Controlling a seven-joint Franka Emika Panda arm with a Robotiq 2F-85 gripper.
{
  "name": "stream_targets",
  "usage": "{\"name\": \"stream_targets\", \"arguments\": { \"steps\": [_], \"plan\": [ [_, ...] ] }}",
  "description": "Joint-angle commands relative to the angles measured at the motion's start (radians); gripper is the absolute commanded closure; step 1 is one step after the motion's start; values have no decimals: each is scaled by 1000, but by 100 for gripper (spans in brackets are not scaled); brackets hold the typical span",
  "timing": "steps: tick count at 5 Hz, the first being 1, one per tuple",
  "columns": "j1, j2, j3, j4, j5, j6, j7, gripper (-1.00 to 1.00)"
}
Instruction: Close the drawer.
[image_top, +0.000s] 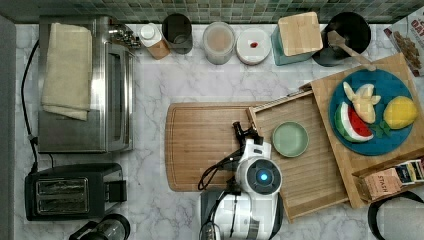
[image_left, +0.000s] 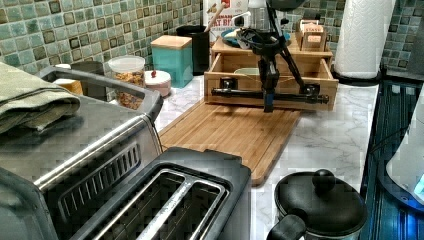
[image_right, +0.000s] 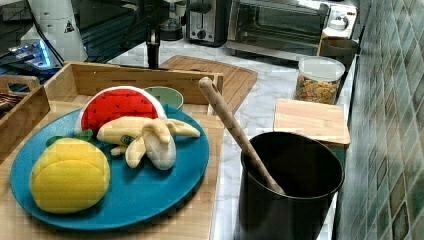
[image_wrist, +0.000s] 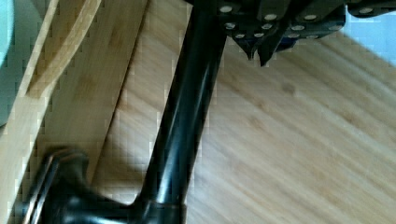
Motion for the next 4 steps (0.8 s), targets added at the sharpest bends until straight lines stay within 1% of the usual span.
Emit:
{"name": "stream_targets", "arguments": {
  "steps": [1,2,3,4],
  "plan": [
    [13,216,-310,435,211,-106,-270,100],
    [-53,229,-296,499,158,-117,-209,100],
    [-39,243,-351,530,115,-88,-163,100],
    [-36,256,-390,507,99,24,-124,100]
  ]
}}
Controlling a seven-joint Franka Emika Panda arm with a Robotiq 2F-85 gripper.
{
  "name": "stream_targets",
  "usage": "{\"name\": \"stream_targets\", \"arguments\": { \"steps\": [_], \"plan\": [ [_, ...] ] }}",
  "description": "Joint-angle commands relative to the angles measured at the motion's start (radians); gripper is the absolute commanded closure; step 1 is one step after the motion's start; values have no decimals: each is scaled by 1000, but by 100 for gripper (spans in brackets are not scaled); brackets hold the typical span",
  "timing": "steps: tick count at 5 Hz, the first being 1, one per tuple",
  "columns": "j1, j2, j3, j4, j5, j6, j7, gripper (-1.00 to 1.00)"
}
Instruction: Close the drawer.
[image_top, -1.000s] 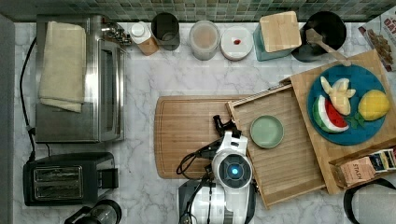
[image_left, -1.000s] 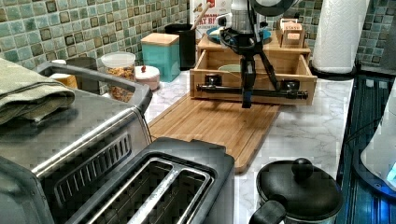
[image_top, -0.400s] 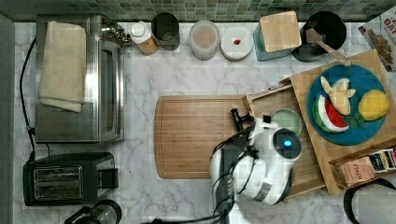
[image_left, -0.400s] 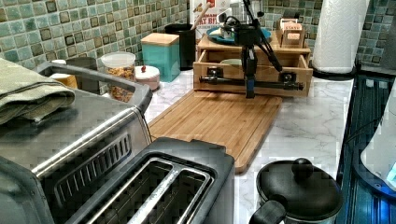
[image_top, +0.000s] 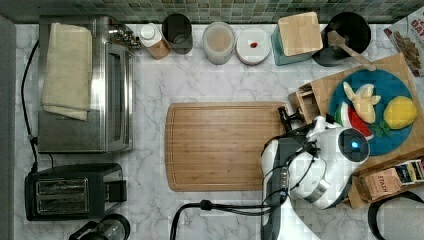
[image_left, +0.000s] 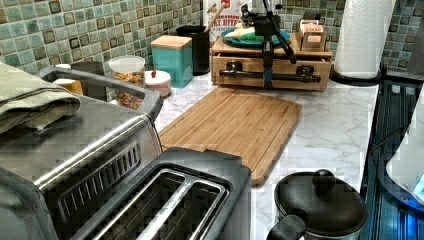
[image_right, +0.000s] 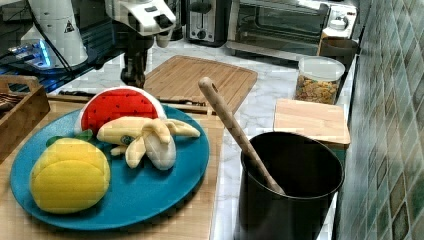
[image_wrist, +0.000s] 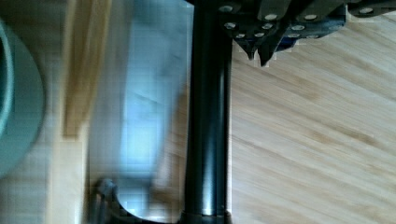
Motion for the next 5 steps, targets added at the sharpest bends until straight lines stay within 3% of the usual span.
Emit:
{"name": "stream_targets", "arguments": {
  "steps": [1,5],
  "plan": [
    [-44,-21,-94,79,-45,353,106,100],
    [-42,8,-106,104,-70,365,147,100]
  ]
}}
